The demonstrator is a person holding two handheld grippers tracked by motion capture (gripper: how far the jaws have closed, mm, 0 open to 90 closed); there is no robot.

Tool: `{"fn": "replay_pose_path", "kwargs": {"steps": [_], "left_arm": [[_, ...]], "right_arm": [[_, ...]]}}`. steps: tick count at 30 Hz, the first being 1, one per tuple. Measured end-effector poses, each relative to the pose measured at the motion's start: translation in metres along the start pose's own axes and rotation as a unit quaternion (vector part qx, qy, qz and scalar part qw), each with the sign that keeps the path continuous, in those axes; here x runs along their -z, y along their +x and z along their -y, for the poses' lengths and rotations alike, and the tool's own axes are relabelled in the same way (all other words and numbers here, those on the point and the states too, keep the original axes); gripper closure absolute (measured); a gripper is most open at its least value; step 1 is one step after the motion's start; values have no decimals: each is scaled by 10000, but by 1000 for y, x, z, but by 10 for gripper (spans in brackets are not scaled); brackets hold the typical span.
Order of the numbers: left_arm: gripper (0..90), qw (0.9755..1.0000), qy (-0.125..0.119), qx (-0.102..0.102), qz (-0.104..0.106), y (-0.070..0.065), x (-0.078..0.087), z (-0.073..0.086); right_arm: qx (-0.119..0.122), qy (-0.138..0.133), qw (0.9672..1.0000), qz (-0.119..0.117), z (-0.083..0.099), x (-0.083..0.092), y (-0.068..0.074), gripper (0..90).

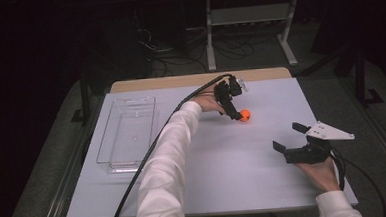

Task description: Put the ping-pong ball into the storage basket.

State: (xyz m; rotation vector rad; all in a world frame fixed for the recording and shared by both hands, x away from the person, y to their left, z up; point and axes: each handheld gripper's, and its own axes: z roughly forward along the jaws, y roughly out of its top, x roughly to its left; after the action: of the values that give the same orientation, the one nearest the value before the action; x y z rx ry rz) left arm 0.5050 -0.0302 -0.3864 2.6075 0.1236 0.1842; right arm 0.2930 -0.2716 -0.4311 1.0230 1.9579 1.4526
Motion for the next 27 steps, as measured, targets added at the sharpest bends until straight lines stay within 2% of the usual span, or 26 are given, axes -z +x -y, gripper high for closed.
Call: {"fn": "replay_pose_path", "kwargs": {"steps": [6, 22, 25, 27], "left_arm": [[0, 9999, 70, -73, 31, 1, -5, -3], [0, 9998, 35, -75, 158, 0, -26, -3], [0, 9998, 31, -68, 159, 1, -29, -2], [1, 9999, 45, -97, 85, 0, -31, -2]], "right_arm": [[28, -12, 10000, 19, 0, 0, 0, 0], [25, 42, 10000, -19, 1, -1, 0, 0], [14, 38, 10000, -20, 1, -1, 0, 0], [3, 33, 10000, -19, 1, -1, 0, 0]]}}
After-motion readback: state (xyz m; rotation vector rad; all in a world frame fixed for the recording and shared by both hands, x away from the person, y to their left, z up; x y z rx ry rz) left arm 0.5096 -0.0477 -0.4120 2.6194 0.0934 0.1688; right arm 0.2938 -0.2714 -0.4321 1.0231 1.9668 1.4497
